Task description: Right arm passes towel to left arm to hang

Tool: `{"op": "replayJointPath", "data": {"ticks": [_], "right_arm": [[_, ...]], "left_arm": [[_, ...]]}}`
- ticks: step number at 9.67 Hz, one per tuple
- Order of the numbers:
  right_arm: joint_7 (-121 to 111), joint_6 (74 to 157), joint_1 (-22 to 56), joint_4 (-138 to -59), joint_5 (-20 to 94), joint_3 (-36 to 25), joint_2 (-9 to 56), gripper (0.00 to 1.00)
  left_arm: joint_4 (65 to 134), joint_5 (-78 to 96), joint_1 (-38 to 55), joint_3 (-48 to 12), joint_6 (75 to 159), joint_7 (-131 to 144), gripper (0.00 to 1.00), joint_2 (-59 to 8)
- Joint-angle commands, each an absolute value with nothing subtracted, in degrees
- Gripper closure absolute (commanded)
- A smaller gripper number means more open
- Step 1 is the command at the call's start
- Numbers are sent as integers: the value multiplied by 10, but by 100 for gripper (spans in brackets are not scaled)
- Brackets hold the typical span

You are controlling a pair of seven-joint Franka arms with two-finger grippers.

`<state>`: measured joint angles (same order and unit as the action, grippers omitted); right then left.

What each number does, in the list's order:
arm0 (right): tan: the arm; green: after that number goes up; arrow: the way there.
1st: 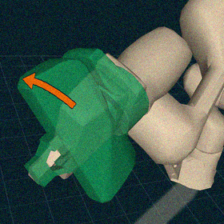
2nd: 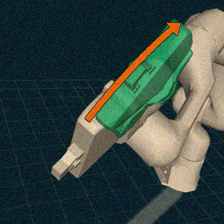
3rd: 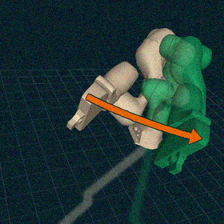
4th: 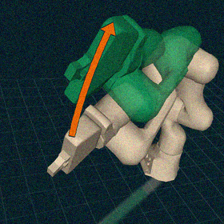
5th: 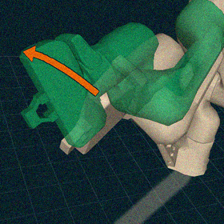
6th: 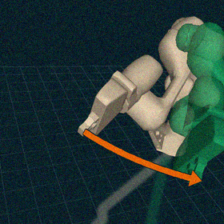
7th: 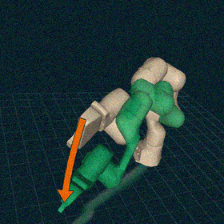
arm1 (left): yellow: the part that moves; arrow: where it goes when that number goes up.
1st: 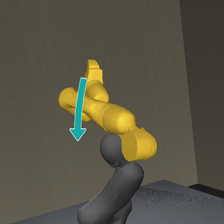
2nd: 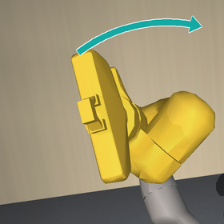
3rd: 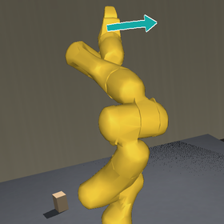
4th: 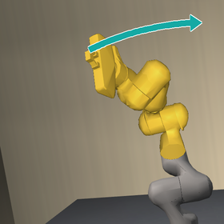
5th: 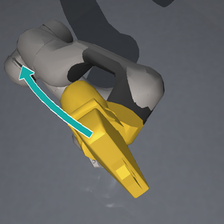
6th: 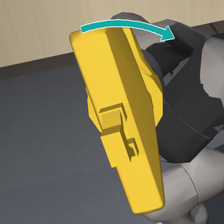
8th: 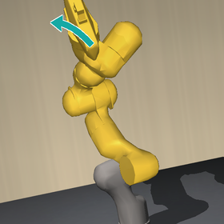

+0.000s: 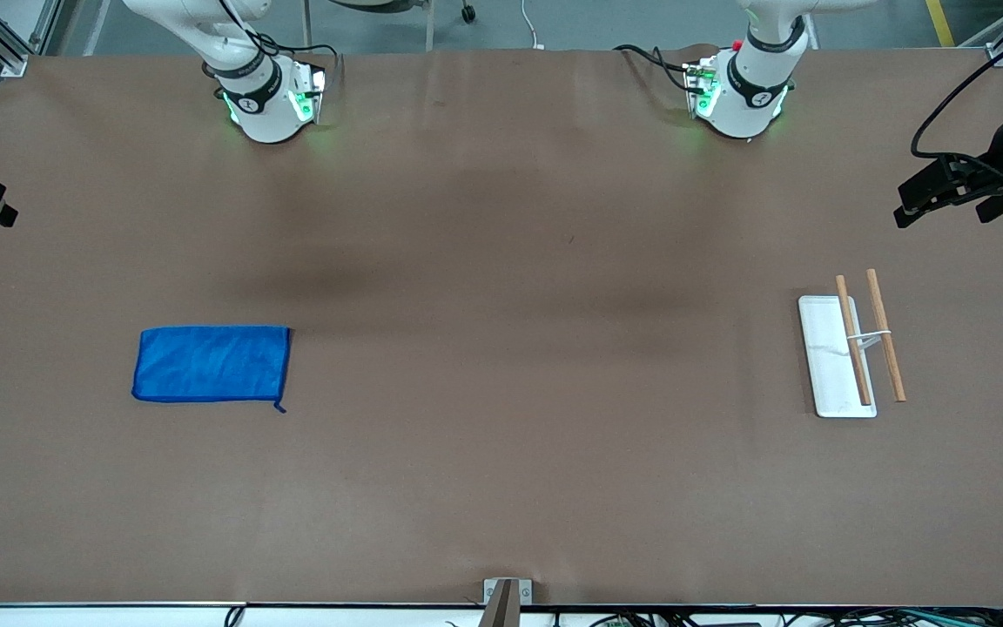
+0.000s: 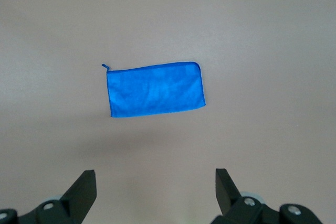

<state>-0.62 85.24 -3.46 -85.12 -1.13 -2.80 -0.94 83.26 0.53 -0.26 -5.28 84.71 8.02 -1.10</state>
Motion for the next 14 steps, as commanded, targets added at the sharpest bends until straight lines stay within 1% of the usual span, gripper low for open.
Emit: {"op": "replayJointPath", "data": {"ticks": [1, 6, 7, 8, 11, 13, 14], "right_arm": [[-11, 847, -40, -847, -4, -27, -10, 0], [-44, 844, -39, -849, -14, -27, -9, 0], [-45, 837, -41, -855, -14, -27, -5, 0], [-48, 836, -41, -883, -14, -27, 10, 0], [-51, 974, -36, -1005, -15, -27, 46, 0], [-82, 1094, -39, -1068, -15, -27, 95, 0], [-106, 1174, -44, -1106, -15, -27, 123, 0]], "left_arm": [[846, -9, -3, -55, 842, 82, 0, -16], [845, -6, -3, -55, 844, 83, 0, -18], [845, -4, -3, -55, 845, 83, 0, -18], [845, -3, -4, -55, 847, 72, 0, -20], [842, -2, -10, -54, 850, 83, 0, -28], [842, -4, -8, -54, 850, 84, 0, -31], [840, -5, -7, -54, 851, 84, 0, -38]]}}
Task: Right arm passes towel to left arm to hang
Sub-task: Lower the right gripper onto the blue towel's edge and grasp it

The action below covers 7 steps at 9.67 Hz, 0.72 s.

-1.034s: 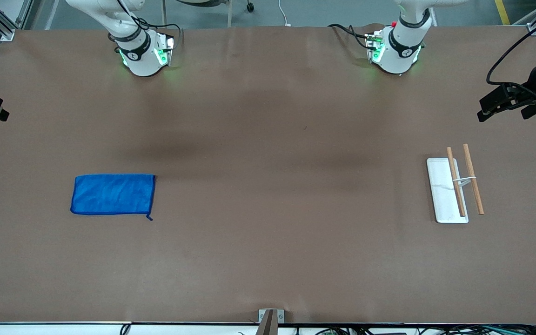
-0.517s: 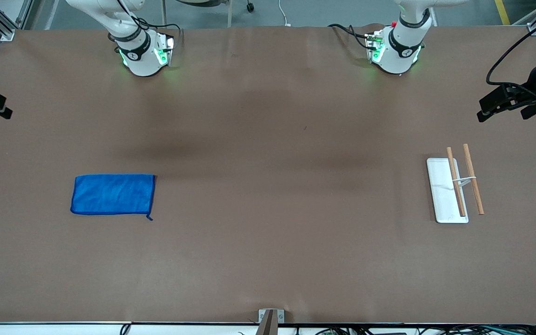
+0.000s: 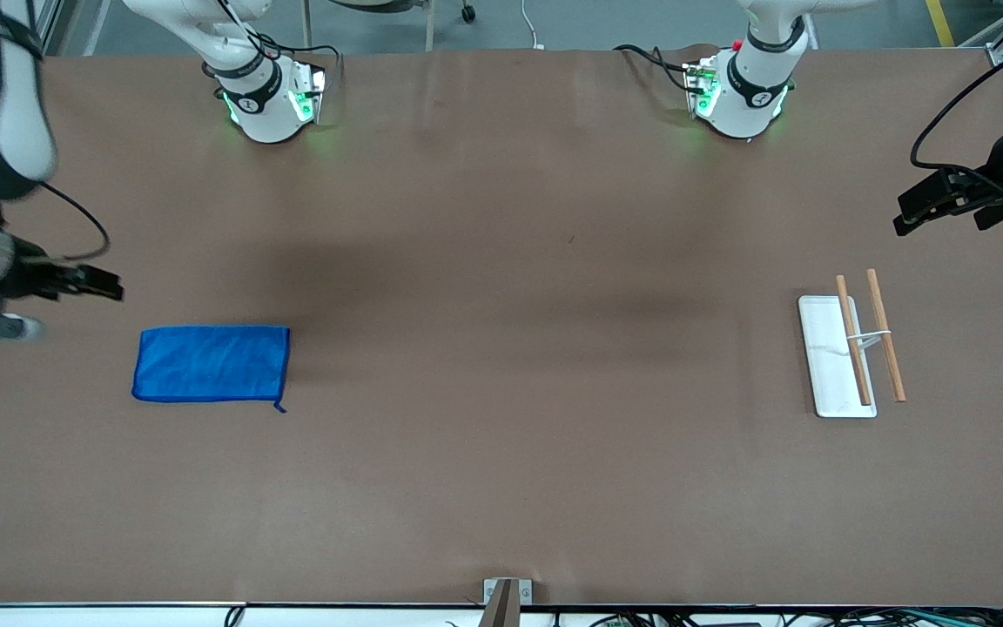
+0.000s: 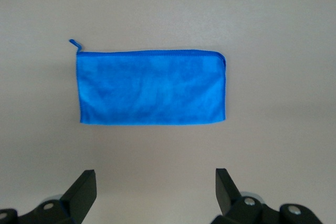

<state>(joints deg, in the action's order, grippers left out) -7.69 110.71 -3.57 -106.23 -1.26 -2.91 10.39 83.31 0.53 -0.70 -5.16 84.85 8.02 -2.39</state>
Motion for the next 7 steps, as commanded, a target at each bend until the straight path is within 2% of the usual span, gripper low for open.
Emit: {"op": "replayJointPath", "data": {"ticks": [1, 3, 5, 7], "right_arm": [[-108, 1245, -44, -1140, -15, -27, 146, 0], [-108, 1359, -47, -1183, -15, -27, 204, 0], [-107, 1467, -47, -1229, -15, -27, 234, 0], [-102, 1509, -42, -1230, -12, -26, 263, 0]], "left_arm": [[838, -4, -5, -54, 851, 84, 0, -42], [831, -2, -5, -57, 851, 84, 0, -50], [831, -2, -5, -57, 852, 80, 0, -49], [831, 1, -5, -58, 853, 80, 0, -44]]}}
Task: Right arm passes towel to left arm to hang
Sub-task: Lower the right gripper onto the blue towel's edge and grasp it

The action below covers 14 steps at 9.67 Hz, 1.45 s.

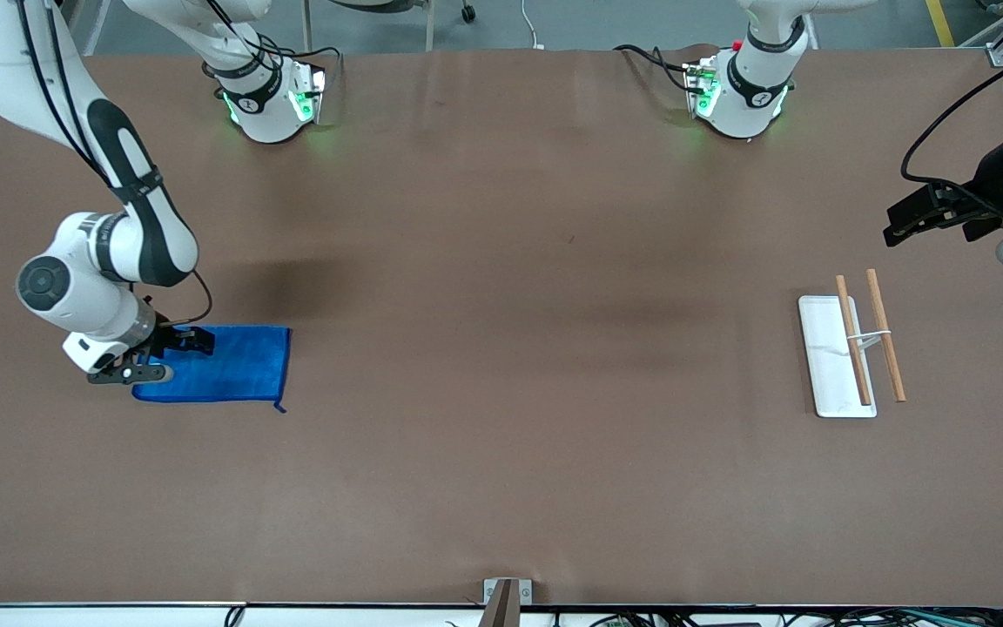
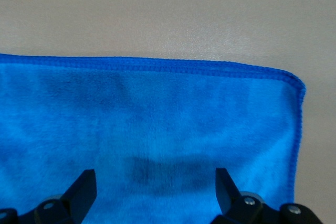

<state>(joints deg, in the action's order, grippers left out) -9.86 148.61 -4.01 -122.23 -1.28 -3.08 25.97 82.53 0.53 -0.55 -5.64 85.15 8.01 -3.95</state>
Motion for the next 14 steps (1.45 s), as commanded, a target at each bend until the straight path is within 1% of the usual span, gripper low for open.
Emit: {"op": "replayJointPath", "data": {"ticks": [1, 2, 3, 4, 5, 6, 7, 8, 9, 12, 14], "right_arm": [[-102, 1531, -42, -1231, -12, -26, 276, 0], [-102, 1534, -42, -1234, -12, -26, 277, 4], [-102, 1535, -42, -1235, -12, -26, 278, 12], [-102, 1535, -42, -1235, -12, -26, 279, 27], [-102, 1535, -41, -1235, -12, -26, 280, 55], [-99, 1534, -41, -1235, -11, -26, 280, 86], [-89, 1528, -41, -1235, -6, -26, 280, 100], [-68, 1524, -35, -1234, -6, -25, 280, 100], [-67, 1497, -32, -1228, -6, -25, 273, 100], [-70, 1350, -28, -1174, -6, -25, 223, 100], [-50, 1240, -19, -1116, -6, -14, 186, 100]], "left_arm": [[831, 0, -5, -58, 853, 77, 0, -43], [831, 0, -5, -58, 853, 74, 0, -43], [831, -1, -6, -57, 853, 73, 0, -43], [831, -2, -5, -57, 853, 83, 0, -46], [824, -3, -4, -57, 853, 83, 0, -48], [812, -4, -6, -55, 853, 81, 0, -54], [812, -4, -8, -55, 853, 81, 0, -54], [812, -1, -10, -54, 853, 77, 0, -54], [813, 0, -10, -54, 852, 69, 0, -51], [820, 17, -10, -55, 860, 63, 3, -47], [829, 33, -11, -49, 860, 42, 4, -40]]}}
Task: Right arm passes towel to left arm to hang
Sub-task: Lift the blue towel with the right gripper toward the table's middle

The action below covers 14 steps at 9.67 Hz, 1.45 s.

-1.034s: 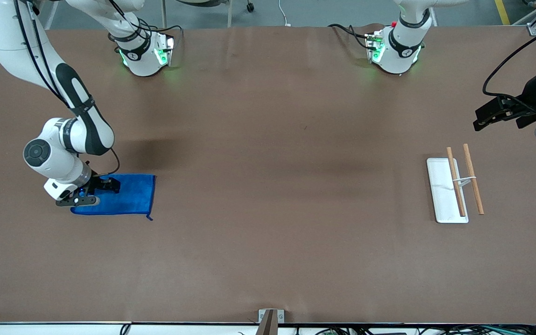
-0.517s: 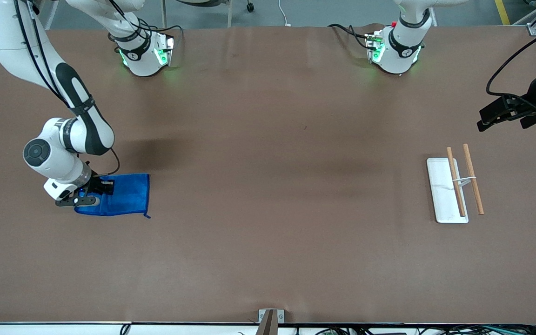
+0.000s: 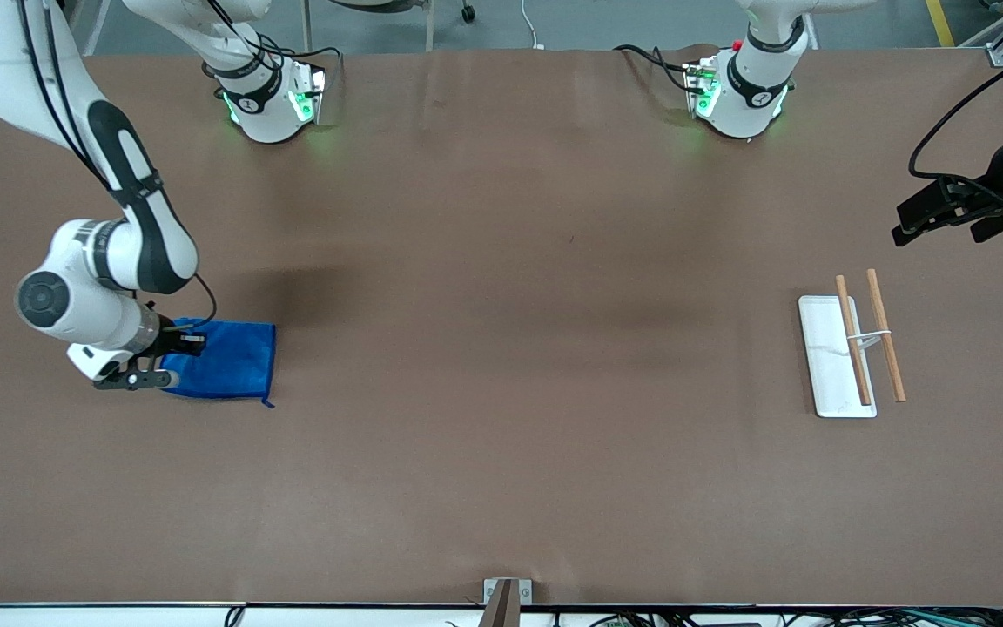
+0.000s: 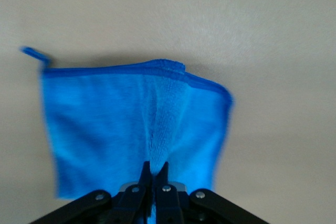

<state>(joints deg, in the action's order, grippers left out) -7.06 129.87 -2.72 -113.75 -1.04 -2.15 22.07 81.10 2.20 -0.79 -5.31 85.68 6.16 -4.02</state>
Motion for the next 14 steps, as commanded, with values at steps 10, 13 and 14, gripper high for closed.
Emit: {"op": "replayJointPath", "data": {"ticks": [10, 13, 14], "right_arm": [[40, 1273, -11, -1055, 357, 282, 133, 100], [40, 1412, 9, -1052, 502, 354, 163, 100], [34, 1428, 9, -1050, 551, 372, 166, 100]], "left_arm": [[831, 34, -18, -46, 860, 33, 0, -46], [831, 31, -13, -47, 859, 37, 1, -57], [831, 30, -14, -49, 856, 33, 1, -57]]}}
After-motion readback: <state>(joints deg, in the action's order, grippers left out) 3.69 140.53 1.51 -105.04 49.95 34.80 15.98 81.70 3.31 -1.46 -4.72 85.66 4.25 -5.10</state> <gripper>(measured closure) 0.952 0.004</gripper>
